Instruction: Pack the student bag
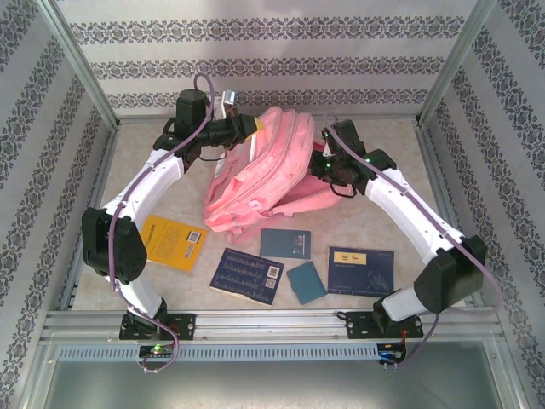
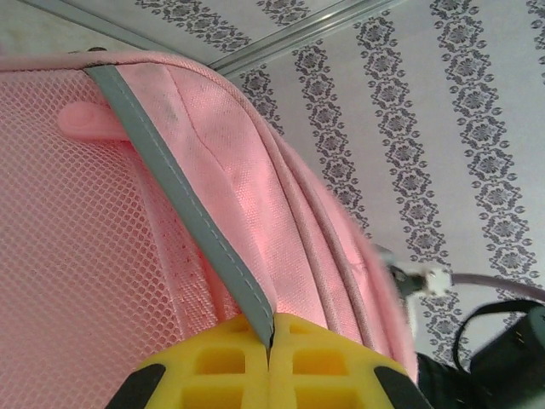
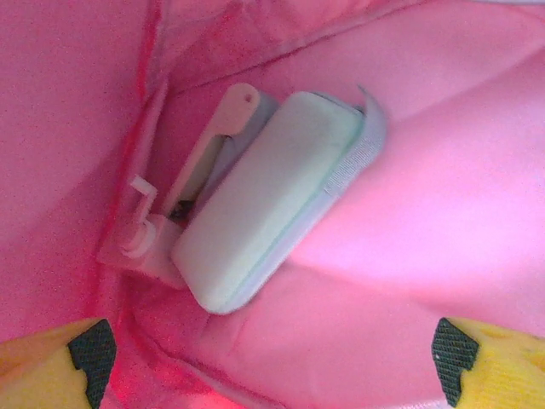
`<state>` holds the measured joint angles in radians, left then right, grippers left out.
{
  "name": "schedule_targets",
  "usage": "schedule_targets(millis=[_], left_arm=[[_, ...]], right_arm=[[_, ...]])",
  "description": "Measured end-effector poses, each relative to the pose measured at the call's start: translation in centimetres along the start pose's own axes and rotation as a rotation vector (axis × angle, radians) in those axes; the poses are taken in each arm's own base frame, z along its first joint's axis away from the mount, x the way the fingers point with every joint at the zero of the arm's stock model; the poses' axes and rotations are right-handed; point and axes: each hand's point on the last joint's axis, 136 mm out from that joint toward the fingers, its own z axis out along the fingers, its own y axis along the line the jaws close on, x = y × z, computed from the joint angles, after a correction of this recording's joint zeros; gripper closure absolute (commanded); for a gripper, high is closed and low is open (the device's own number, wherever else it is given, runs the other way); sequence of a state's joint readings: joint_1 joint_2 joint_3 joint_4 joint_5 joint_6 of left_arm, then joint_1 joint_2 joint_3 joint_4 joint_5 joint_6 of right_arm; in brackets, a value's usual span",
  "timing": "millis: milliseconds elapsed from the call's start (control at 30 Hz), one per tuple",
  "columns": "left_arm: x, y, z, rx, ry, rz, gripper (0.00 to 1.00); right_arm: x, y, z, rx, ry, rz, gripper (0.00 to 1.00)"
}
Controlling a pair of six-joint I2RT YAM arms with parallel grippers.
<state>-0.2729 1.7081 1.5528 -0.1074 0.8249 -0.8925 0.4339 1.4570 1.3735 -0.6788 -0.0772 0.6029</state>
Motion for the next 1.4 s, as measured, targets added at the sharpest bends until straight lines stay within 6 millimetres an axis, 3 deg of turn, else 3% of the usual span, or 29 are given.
schedule_targets(millis=[67,133,200,267,400,533,600,1033,1267,1400], left_arm=[[0.2,0.1,0.0,-0.007,0.008,0.002,1.0],[0.1,0.5,0.0,-0.023,-0.003,0.001,1.0],[-0.1,0.8,0.0,-0.033,-0.012,-0.002,1.0],[0.0,1.3,0.1,-0.046,-0.015,-0.009,1.0],[0.6,2.7,0.3,-0.075,-0.012,-0.03,1.0],[0.5,3.1,0.3,-0.089,-0.02,-0.03,1.0],[0.5,3.2,0.3,-0.092,-0.021,-0.032,1.0],[1.0,4.2,0.9,-0.102,0.001,-0.055,1.0],[1.2,4.2,1.1,-0.102,0.006,-0.059,1.0],[1.3,4.2,1.1,-0.102,0.007,-0.06,1.0]], right_arm=[[1.2,-1.5,-1.0,0.05,-0.012,-0.006,0.09],[3.6,-3.4,-2.6,0.115,0.0,-0.041,0.09],[6.0,-3.5,-4.1,0.139,0.028,-0.124,0.07],[8.7,-2.3,-5.0,0.118,0.076,-0.247,0.05],[16.3,-0.9,-4.0,0.075,0.281,-0.466,0.02],[23.4,-3.0,-1.9,0.135,0.516,-0.569,0.02],[25.4,-3.8,-1.2,0.178,0.585,-0.597,0.02],[29.9,-5.3,2.8,0.277,0.71,-0.575,0.02],[31.5,-7.3,3.6,0.336,0.754,-0.553,0.02],[31.7,-7.2,3.8,0.327,0.759,-0.546,0.02]])
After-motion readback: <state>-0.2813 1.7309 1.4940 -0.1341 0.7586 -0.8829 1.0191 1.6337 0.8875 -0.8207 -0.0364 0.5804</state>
